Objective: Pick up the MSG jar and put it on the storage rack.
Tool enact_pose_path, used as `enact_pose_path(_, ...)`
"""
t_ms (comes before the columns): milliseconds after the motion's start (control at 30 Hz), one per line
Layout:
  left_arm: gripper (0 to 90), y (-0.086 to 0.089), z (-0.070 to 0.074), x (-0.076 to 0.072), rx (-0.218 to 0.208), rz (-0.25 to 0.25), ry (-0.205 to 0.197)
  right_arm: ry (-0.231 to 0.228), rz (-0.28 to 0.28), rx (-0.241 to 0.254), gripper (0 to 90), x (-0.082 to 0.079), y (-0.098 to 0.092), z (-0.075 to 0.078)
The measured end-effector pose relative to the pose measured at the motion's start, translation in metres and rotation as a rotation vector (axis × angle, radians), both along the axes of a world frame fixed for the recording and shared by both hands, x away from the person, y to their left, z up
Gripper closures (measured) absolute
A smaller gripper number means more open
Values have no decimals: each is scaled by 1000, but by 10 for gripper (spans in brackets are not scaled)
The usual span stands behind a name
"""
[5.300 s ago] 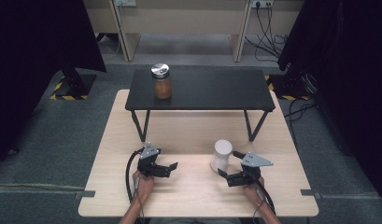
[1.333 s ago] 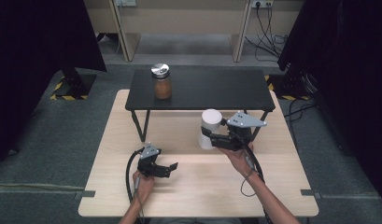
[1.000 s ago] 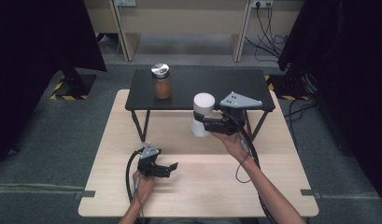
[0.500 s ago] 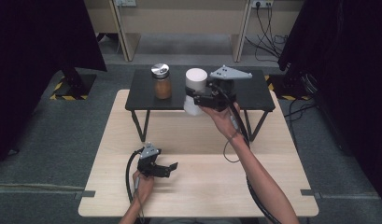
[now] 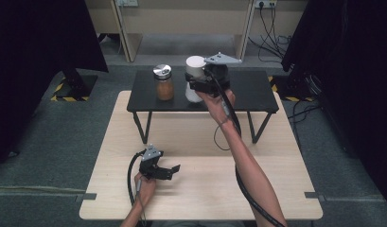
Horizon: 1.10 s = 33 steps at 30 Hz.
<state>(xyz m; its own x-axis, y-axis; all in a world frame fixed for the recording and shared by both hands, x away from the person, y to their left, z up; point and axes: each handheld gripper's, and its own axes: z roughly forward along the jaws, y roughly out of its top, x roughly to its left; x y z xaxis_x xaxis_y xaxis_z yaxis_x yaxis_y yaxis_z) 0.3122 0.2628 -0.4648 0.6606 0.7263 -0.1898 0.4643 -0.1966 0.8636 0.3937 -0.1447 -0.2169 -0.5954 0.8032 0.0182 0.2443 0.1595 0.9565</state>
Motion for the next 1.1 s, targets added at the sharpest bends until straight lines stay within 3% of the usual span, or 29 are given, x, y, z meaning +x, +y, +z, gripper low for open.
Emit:
enact_pose_path(233, 6, 0, 0, 0, 0, -2, 1, 7, -37, 19, 356, 11, 9, -4)
enact_pose_path(400, 6, 0, 0, 0, -1, -3, 1, 4, -63, 4, 357, 16, 17, -4)
enact_pose_path(1100, 6, 1, 0, 0, -4, -7, 1, 6, -86, -23, 356, 26, 33, -13)
